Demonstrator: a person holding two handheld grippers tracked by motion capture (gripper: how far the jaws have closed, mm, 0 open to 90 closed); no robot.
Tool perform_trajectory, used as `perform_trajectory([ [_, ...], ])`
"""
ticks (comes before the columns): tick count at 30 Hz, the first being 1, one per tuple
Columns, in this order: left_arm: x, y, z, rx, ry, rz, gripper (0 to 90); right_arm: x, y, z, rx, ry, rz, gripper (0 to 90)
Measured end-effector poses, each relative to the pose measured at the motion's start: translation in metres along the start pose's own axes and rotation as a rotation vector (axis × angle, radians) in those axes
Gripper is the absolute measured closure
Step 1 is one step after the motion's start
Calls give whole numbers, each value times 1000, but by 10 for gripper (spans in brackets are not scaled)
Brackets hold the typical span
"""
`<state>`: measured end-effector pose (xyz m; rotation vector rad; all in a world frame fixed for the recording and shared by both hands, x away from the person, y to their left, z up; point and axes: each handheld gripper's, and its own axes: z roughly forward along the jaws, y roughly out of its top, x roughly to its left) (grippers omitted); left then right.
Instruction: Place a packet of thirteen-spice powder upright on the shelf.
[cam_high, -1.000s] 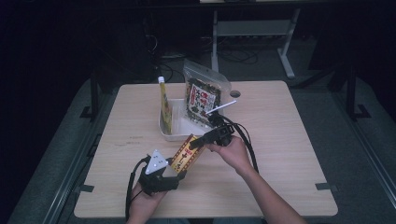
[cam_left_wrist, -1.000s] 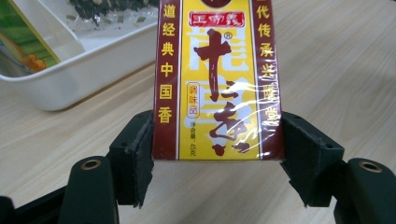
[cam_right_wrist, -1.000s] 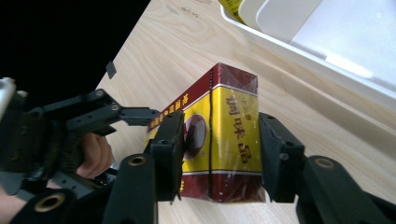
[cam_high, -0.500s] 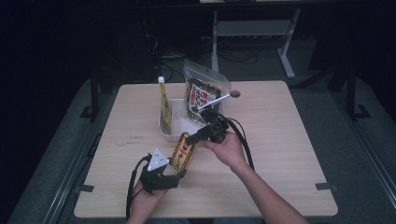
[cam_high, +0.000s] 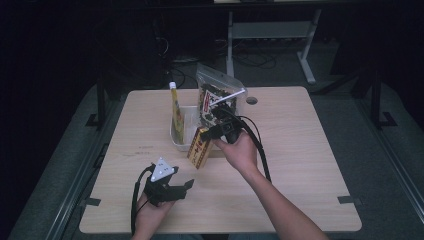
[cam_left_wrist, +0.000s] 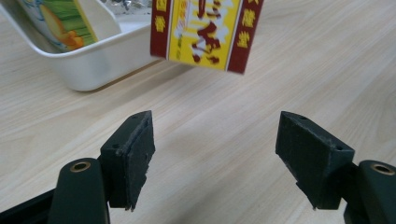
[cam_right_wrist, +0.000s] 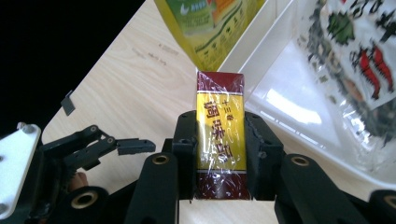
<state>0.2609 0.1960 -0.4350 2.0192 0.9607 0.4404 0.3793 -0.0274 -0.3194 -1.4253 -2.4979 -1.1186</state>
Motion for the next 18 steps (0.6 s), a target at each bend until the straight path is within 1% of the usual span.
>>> perform_trajectory([
  [3, 1, 0, -1, -1, 5, -6, 274, 3, 6, -2, -23, -37, -3, 685],
  [4, 3, 0, -2, -1, 16, -8, 273, 4, 7, -3, -31, -43, 1, 685],
  [10, 9, 0, -4, -3, 34, -22, 269, 6, 18, -3, -59, -77, 17, 685],
  [12, 11, -1, -4, -2, 43, -29, 267, 5, 21, -3, -64, -83, 22, 685],
  [18, 15, -1, -5, -4, 54, -38, 264, 4, 31, -1, -91, -99, 60, 684],
])
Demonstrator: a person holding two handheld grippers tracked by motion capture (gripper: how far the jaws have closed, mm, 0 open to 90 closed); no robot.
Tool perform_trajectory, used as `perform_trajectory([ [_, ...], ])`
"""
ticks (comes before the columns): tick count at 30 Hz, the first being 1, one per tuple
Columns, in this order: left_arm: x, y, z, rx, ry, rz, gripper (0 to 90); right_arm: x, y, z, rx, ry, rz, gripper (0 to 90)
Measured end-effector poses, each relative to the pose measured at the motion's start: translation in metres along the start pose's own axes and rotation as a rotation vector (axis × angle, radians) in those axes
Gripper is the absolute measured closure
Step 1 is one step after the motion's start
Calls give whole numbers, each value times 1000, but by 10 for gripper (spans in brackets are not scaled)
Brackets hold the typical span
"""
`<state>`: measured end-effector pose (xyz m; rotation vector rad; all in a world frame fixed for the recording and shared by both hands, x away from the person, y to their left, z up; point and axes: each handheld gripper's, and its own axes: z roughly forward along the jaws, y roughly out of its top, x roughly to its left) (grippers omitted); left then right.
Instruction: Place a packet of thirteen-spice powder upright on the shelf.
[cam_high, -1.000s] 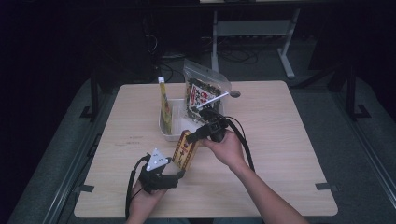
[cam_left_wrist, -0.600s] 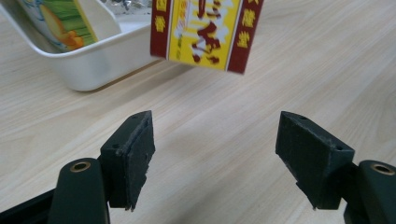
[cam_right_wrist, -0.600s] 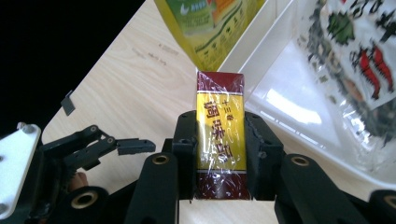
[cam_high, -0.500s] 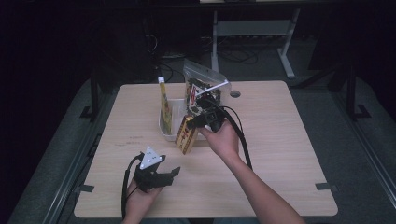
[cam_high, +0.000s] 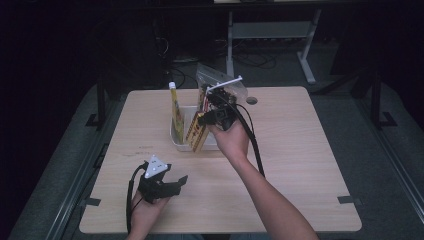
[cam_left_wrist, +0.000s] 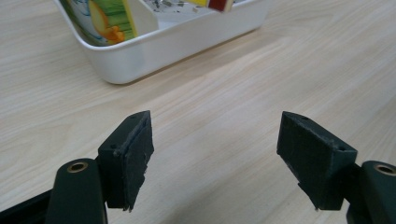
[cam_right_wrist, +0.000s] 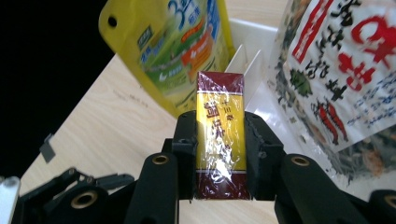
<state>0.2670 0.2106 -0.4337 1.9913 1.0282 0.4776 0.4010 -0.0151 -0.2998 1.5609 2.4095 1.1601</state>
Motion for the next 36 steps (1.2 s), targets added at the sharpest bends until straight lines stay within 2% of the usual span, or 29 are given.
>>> perform_trajectory([
  [3, 1, 0, -1, 2, 6, 0, 263, 0, 3, 1, -8, -11, 8, 684],
  [5, 2, 0, -1, -1, 8, 0, 260, 2, 9, 3, -22, -37, 16, 684],
  [9, 4, -1, -2, -1, 15, -2, 259, 3, 15, 5, -41, -47, 28, 684],
  [15, 7, -2, -2, 3, 23, -4, 255, 7, 28, 13, -58, -86, 71, 684],
  [25, 9, -3, -3, 4, 30, -6, 251, 3, 36, 27, -77, -112, 124, 684],
  [36, 10, -3, -4, 0, 33, -12, 250, 4, 43, 41, -105, -162, 178, 683],
])
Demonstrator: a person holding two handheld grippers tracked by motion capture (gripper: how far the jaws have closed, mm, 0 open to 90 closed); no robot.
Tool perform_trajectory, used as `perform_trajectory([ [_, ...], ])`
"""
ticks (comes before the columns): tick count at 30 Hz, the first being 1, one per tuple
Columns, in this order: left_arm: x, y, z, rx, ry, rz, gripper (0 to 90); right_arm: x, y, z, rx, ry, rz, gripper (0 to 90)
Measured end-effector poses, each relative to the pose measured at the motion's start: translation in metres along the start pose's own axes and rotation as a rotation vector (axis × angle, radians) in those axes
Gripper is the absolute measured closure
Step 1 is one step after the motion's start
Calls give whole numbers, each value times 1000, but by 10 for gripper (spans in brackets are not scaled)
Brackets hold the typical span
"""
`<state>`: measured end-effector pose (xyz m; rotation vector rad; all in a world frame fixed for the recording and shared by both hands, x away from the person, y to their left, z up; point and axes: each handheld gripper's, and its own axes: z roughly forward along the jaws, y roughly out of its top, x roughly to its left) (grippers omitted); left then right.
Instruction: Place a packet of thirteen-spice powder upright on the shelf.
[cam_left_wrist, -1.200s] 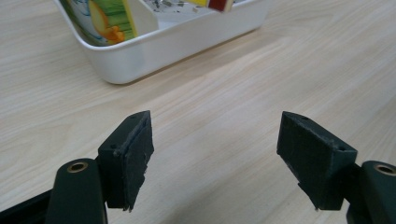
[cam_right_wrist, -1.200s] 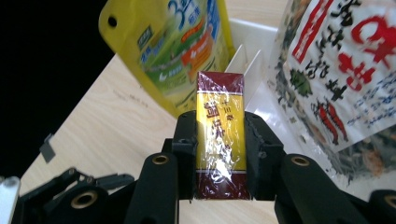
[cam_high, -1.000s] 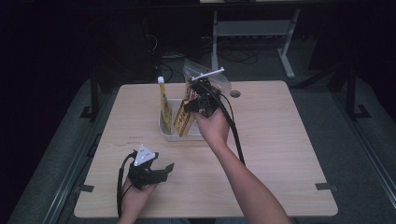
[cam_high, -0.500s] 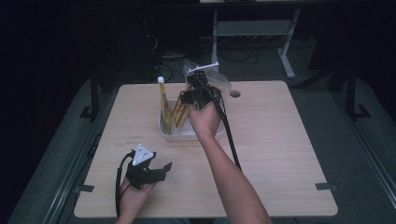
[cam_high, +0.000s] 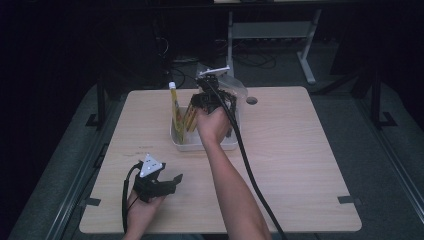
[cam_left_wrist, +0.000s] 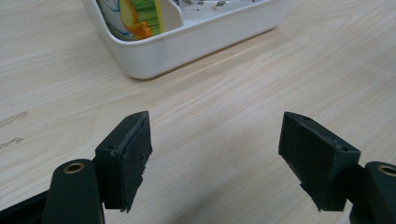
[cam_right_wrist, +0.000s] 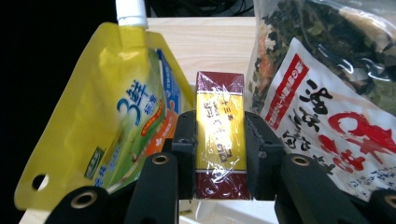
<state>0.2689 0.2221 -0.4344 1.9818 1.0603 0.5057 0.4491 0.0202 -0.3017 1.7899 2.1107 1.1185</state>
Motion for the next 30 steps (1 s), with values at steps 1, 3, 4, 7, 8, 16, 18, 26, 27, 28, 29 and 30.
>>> perform_trajectory([
  [1, 0, 0, 0, 0, 1, 1, 250, 0, 0, 1, -3, 2, 5, 683],
  [3, 0, 0, 0, -1, 1, 1, 250, 0, 0, 2, -7, 3, 13, 683],
  [4, 1, 0, -1, -2, 1, 3, 250, 0, 1, 3, -9, 0, 16, 683],
  [7, 1, 0, -1, 1, 1, 2, 250, 1, 0, 7, -14, -7, 30, 683],
  [8, 1, 0, -1, 1, -1, 1, 250, 1, 0, 9, -13, -8, 31, 683],
  [16, 0, 0, -1, -6, 0, 4, 250, 2, -3, 15, -24, -19, 52, 683],
  [18, 0, 0, -2, -7, 0, 3, 250, 2, -4, 16, -26, -21, 58, 683],
  [26, 0, 0, -3, -12, -1, -1, 251, 7, -8, 20, -39, -67, 60, 682],
  [27, 0, 0, -3, -14, -1, -2, 251, 8, -9, 21, -43, -77, 64, 682],
  [28, 0, 0, -3, -14, -1, -2, 251, 8, -10, 21, -49, -84, 75, 681],
  [29, 1, 0, -3, -16, 0, -2, 251, 8, -10, 21, -49, -84, 75, 681],
  [30, 1, 0, -4, -19, 2, -5, 251, 8, -11, 21, -70, -96, 93, 681],
])
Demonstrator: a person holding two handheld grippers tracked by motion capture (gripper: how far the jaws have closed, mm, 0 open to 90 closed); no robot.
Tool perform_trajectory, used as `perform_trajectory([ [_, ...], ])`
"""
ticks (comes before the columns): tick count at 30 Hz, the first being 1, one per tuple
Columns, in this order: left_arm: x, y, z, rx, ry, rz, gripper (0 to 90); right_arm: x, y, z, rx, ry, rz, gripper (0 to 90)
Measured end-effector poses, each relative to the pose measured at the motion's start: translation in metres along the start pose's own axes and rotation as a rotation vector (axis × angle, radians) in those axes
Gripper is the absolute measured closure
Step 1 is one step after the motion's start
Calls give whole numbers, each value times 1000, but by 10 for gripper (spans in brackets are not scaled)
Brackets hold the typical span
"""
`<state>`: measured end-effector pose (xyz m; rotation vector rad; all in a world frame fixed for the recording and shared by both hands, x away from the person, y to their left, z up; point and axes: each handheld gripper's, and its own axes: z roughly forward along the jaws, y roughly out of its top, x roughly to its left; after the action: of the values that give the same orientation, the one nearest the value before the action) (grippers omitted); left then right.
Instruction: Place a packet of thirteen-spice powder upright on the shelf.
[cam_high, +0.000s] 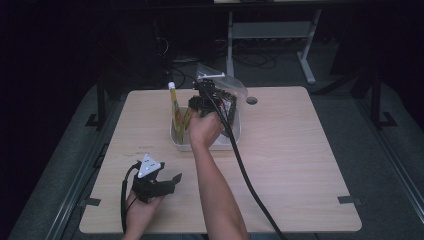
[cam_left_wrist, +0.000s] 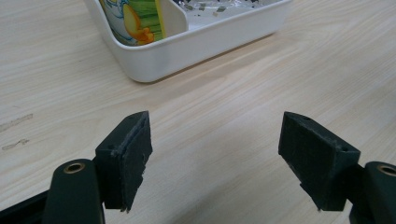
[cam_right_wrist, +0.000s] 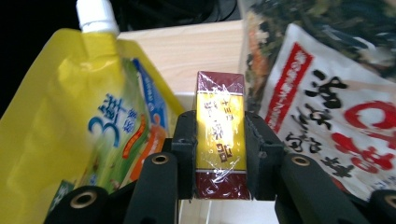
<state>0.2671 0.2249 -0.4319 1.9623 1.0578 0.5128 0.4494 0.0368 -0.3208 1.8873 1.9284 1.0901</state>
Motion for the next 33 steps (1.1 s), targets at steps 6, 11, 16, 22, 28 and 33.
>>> perform_trajectory([
  [6, 1, 1, -1, -1, -1, -2, 251, 4, -4, 3, 0, -19, 7, 674],
  [11, 1, 1, -2, -3, 0, -4, 251, 7, -6, 4, -5, -26, -8, 670],
  [16, 0, 1, -1, -2, -2, -4, 251, 9, -7, 4, 6, 10, -15, 640],
  [22, 0, 1, -2, -4, -1, -7, 251, 11, -8, 7, 22, 41, -22, 625],
  [28, 1, 1, -1, -3, 0, -6, 251, 9, -7, 8, 42, 72, -29, 599],
  [33, 1, 1, -1, -3, 1, -7, 251, 9, -7, 7, 47, 97, -36, 576],
])
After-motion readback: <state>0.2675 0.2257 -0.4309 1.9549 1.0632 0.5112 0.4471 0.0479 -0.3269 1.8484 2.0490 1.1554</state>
